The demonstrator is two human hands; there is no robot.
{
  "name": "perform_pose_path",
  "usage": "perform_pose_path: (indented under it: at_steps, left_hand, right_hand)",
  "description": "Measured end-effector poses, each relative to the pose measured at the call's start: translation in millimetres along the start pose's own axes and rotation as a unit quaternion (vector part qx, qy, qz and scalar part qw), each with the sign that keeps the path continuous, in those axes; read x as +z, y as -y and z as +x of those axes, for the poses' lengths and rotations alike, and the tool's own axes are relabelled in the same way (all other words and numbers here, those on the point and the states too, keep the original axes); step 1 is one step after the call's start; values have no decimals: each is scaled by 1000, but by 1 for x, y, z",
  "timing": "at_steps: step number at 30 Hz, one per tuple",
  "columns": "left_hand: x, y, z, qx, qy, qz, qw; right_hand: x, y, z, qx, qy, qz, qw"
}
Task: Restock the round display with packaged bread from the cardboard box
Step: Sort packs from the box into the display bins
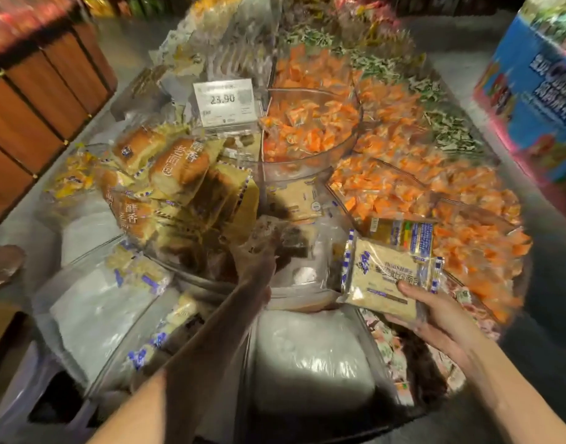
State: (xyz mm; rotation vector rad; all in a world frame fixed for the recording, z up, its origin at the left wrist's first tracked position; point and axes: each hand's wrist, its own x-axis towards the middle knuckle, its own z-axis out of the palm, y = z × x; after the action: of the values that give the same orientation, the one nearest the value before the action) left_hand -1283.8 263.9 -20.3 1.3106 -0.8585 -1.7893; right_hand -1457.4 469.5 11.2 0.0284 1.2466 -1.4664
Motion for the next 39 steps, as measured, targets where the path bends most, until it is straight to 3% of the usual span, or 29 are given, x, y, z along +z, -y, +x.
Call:
perform_pose_path:
  at_steps: [3,5,9,10,13,15,19,21,30,32,33,36,38,39]
  left_hand:
    - [11,9,10,2,-12,21,1000]
    - [7,13,11,36,-11,109,993]
    - [-13,11,3,150,75,309,936]
    - [-15,8,-1,200,87,394,893]
    - [-18,10,5,359,30,608,707]
    - [-14,10,10,396,5,672,626]
    - [-10,14,24,442,-18,730,521]
    - [-8,15,32,486,-17,723,490]
    - [-4,18,47,423,34,769,478]
    - [-4,15,46,426,54,758,491]
    - [-4,12,44,439,68,729,521]
    - [2,-8,13,460,126,544,690]
    - [15,-18,-17,349,242,438,793]
    - [20,-20,-32,282,290,406,819]
  right_hand:
    - [-1,5,2,-6,-6,-23,1000]
    - [-1,8,4,-10,-6,-19,1000]
    - [6,12,7,-9,5,-27,1000]
    - [9,12,8,-8,5,-29,1000]
    - [14,16,13,-8,-3,-41,999]
    - [16,18,16,-8,1,-48,999]
    - [15,21,18,-4,8,-45,999]
    - [15,22,19,-6,9,-40,999]
    - [18,23,12,-19,14,-28,999]
    - [16,23,10,-25,18,-48,998]
    - [15,24,9,-29,21,-60,998]
    - [11,25,7,-41,25,-77,996]
    - [11,25,5,-49,32,-67,996]
    - [15,25,3,-51,37,-70,996]
